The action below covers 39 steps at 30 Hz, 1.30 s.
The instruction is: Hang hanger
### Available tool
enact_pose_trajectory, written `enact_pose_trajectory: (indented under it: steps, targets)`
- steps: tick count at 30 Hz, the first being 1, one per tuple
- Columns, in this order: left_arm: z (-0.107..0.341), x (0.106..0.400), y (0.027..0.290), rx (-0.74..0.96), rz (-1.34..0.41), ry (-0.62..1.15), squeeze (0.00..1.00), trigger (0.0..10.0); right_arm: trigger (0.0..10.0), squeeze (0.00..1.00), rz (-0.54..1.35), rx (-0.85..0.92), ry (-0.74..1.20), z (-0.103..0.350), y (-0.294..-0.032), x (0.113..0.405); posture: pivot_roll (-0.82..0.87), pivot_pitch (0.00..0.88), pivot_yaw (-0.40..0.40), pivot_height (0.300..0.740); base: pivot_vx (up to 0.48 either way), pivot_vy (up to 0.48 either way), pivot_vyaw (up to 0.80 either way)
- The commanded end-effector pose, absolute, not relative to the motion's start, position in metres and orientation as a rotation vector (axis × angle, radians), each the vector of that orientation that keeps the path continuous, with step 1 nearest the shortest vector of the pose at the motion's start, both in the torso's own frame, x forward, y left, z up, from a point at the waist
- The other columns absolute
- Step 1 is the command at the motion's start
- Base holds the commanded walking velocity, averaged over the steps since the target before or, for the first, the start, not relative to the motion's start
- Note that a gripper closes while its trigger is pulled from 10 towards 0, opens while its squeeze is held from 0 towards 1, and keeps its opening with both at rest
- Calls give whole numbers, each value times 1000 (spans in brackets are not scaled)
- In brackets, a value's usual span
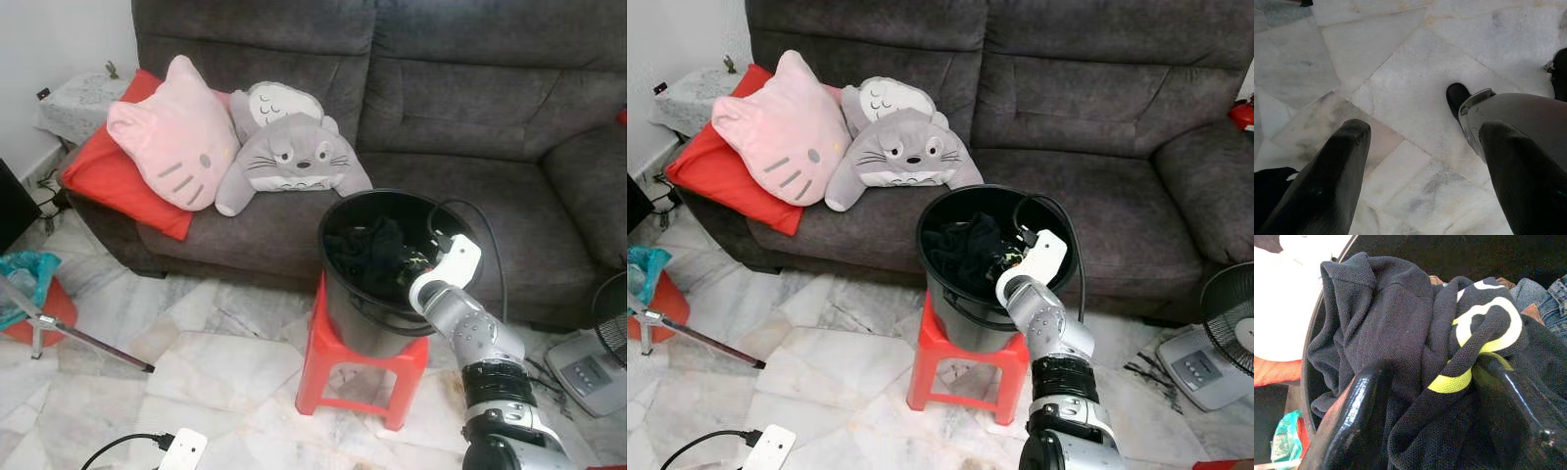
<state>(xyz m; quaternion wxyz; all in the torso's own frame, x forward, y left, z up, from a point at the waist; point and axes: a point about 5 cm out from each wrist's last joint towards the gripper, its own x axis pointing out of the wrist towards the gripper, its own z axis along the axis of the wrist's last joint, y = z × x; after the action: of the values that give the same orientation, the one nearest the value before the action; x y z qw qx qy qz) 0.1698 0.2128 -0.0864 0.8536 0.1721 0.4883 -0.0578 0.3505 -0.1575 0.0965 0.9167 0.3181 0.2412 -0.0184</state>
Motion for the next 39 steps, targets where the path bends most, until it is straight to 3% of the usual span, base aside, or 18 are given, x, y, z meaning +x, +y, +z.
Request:
enact_pose_trajectory:
  steps: [1,2,33,39]
  targets:
    - [-87,166,215,376,-131,1043,0,10000,784,0,-35,660,496,98,-156,353,68,40,-7,736,0,0,0]
    - [-87,166,215,376,-131,1043,0,10000,0,0,-36,661,496,98,-156,353,67,40,-7,736,0,0,0]
    - [-87,166,216,377,-129,1035,0,10000,0,0,-15,623,421,116,-154,363,72,36,-11,736,0,0,0]
    - [-86,168,216,376,-124,1032,0,10000,0,0,136,599,319,143,-136,370,74,34,-13,736,0,0,0]
